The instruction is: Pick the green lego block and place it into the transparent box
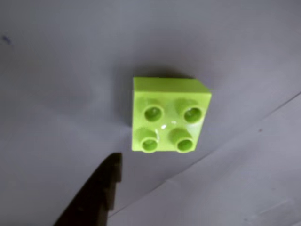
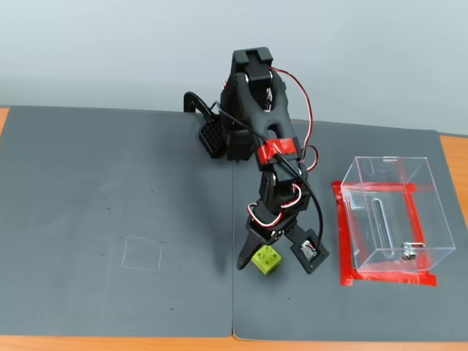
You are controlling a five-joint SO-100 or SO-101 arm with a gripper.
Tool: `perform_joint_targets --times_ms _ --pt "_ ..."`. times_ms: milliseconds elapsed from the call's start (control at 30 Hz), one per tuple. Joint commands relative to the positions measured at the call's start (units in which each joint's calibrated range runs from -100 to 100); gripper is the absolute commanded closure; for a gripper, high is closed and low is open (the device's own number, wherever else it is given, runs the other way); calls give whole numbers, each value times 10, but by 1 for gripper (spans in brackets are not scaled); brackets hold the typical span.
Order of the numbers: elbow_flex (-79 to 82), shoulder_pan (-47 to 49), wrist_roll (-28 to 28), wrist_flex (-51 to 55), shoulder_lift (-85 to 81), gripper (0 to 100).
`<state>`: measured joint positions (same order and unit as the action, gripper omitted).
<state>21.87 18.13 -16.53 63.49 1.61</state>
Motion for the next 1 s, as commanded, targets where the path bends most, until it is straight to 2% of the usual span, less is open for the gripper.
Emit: perform_joint_targets --times_ms 0,367,967 --pt "-37 -1 1 -2 6 57" --pt "-99 1 0 -2 78 57" --pt "-100 15 -1 6 118 57"
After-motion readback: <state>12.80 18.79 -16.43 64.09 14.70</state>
